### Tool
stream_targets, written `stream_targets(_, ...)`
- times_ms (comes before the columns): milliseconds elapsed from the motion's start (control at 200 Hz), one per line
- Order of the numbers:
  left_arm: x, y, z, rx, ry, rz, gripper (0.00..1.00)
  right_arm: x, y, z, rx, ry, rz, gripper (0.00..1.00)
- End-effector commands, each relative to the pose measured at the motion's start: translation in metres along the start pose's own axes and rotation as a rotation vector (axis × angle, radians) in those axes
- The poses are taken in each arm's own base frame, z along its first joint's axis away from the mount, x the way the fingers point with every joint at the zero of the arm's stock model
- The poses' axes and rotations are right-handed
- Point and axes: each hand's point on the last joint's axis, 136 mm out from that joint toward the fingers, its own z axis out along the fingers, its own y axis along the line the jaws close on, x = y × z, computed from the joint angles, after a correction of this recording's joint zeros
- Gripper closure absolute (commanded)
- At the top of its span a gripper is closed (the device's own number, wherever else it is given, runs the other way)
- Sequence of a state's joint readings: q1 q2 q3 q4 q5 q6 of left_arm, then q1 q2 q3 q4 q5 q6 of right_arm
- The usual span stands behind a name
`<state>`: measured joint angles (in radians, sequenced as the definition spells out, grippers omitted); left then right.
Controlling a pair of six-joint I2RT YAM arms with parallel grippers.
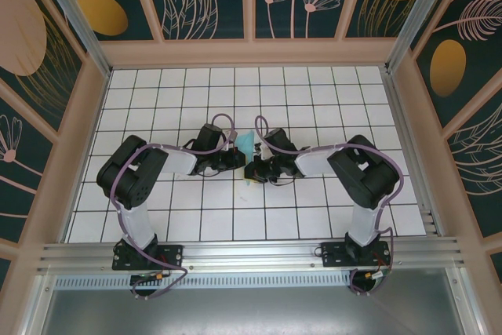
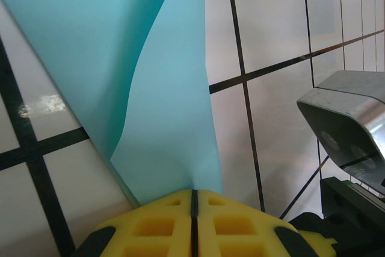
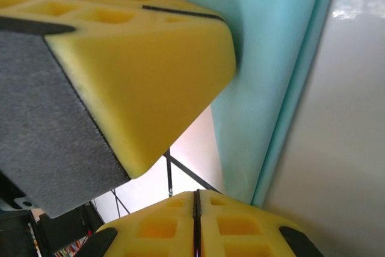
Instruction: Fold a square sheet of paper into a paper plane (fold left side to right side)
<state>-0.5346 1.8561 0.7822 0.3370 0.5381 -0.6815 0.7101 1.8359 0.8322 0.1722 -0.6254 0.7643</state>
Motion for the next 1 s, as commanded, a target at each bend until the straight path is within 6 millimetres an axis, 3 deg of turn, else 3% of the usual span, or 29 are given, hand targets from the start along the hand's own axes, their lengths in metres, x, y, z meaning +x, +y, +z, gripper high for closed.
stream_targets(0, -0.003, 0.019, 0.004, -0.084, -0.019, 0.019, 0.9, 0.003, -0.014, 0.005, 0.072, 0.013, 0.008, 0.89)
stream_targets(565, -0.004, 0.022, 0.004, -0.102, -0.026, 0.018, 0.9, 0.017, -0.038, 0.008, 0.212, 0.066, 0.024, 0.89)
stream_targets(991, -0.003, 0.026, 0.004, -0.117, -0.025, 0.012, 0.9, 0.047, -0.031, -0.001, 0.204, 0.131, -0.004, 0.88)
